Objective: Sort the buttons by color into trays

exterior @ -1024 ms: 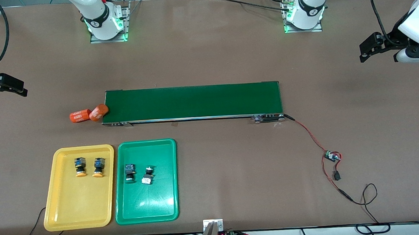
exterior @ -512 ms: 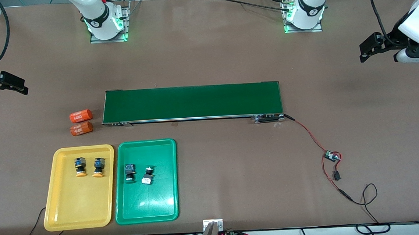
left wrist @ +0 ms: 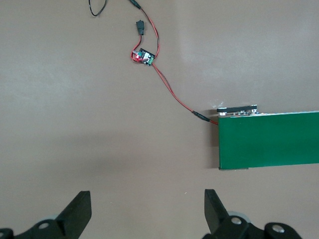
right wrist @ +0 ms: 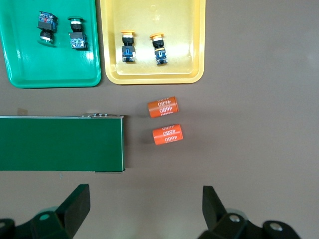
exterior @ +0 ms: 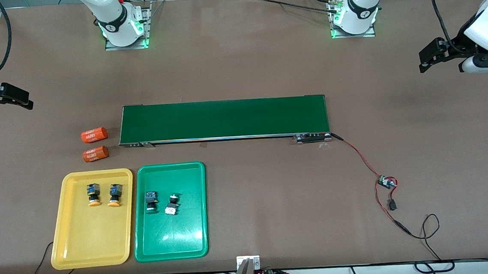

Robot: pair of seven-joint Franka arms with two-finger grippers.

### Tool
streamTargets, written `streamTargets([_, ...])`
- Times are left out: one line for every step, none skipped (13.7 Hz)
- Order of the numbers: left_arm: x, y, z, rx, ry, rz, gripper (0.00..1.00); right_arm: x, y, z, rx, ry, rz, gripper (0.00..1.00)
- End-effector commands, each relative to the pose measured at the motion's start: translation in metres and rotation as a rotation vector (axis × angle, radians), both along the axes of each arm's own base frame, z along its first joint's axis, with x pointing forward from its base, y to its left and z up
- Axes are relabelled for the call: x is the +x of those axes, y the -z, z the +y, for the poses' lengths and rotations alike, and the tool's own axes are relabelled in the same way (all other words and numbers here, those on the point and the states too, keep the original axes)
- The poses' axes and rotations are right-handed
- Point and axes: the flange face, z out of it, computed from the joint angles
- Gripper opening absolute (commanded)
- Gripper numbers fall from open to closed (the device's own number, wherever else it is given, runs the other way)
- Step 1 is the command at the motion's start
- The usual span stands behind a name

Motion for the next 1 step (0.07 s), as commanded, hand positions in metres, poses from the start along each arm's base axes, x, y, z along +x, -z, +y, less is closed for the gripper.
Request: streamTargets([0.0022,-0.0053,0.0028,0.006,0.009,0.006,1.0,-0.0074,-0.0031,0.0001,-0.001,-0.003,0.003,1.0])
